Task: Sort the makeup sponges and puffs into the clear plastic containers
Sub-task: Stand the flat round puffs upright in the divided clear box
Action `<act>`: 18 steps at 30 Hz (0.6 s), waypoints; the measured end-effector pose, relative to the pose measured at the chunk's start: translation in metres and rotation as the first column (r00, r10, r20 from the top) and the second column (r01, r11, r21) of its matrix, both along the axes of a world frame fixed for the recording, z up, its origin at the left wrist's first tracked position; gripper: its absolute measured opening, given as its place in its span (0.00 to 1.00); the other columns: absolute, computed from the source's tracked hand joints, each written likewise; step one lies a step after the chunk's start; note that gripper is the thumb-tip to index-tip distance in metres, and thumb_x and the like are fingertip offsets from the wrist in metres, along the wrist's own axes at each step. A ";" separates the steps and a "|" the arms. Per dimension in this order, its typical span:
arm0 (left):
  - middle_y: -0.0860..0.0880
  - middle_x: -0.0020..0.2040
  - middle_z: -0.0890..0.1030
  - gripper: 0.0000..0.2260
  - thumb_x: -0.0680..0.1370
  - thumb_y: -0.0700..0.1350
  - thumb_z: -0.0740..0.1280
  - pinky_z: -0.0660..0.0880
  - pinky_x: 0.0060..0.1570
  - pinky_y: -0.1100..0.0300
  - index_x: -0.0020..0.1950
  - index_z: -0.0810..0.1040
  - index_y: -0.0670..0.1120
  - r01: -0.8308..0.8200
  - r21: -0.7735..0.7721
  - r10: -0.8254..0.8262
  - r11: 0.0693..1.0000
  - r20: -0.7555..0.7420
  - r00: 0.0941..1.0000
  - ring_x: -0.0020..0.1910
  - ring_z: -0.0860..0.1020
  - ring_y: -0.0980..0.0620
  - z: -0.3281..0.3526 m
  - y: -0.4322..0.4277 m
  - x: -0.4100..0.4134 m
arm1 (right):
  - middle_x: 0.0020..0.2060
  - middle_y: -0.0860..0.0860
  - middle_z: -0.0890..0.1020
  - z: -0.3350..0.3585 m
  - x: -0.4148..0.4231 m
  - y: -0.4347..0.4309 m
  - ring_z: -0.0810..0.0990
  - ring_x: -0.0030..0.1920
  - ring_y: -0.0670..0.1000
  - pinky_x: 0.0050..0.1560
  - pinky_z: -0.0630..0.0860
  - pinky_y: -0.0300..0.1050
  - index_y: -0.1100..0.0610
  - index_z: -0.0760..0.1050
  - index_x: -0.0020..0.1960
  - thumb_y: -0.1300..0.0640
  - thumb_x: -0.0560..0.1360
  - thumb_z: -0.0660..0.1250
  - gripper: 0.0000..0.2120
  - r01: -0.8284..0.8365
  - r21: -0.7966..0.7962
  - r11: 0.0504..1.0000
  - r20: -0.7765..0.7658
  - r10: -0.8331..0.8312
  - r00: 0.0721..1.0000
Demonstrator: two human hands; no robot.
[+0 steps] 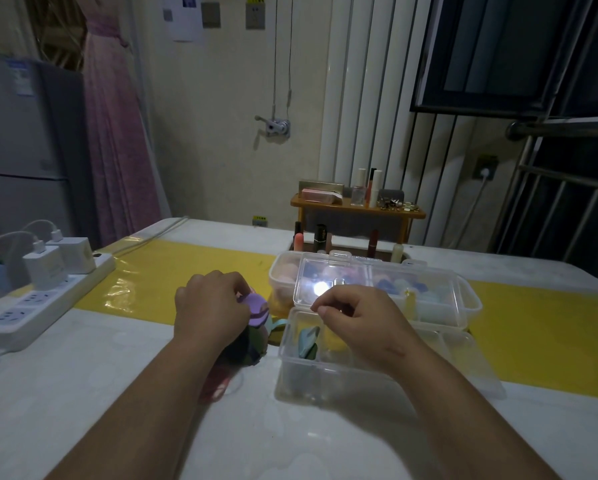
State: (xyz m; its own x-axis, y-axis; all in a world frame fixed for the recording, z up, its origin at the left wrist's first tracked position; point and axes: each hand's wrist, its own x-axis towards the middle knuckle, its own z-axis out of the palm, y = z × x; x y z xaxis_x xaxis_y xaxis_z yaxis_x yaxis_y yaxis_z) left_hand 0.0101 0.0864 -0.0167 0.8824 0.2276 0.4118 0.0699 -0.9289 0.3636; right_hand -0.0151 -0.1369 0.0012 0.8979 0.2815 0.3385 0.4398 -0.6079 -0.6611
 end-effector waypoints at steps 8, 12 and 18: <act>0.51 0.37 0.80 0.08 0.69 0.38 0.69 0.77 0.37 0.52 0.42 0.76 0.51 0.189 -0.504 -0.118 0.843 0.171 0.978 0.38 0.78 0.47 0.004 -0.003 -0.007 | 0.42 0.43 0.81 0.001 -0.001 -0.001 0.79 0.44 0.45 0.48 0.80 0.45 0.48 0.82 0.54 0.56 0.79 0.65 0.09 -0.009 0.027 1.000 -0.002 0.009 1.000; 0.46 0.35 0.78 0.08 0.71 0.35 0.70 0.70 0.32 0.56 0.39 0.74 0.46 0.260 -0.585 -0.119 0.769 0.268 0.956 0.35 0.75 0.48 0.006 -0.007 -0.007 | 0.42 0.42 0.78 0.001 -0.002 -0.001 0.77 0.43 0.47 0.46 0.79 0.45 0.45 0.79 0.57 0.54 0.80 0.64 0.09 -0.019 0.050 0.999 0.002 0.019 1.000; 0.45 0.35 0.82 0.07 0.73 0.32 0.71 0.75 0.37 0.58 0.40 0.80 0.43 0.386 -0.756 -0.212 0.528 0.323 0.922 0.34 0.80 0.49 0.006 -0.011 -0.006 | 0.48 0.39 0.79 0.002 -0.002 0.000 0.77 0.44 0.44 0.46 0.78 0.41 0.43 0.77 0.59 0.55 0.79 0.65 0.11 -0.025 0.054 0.998 -0.002 0.025 1.000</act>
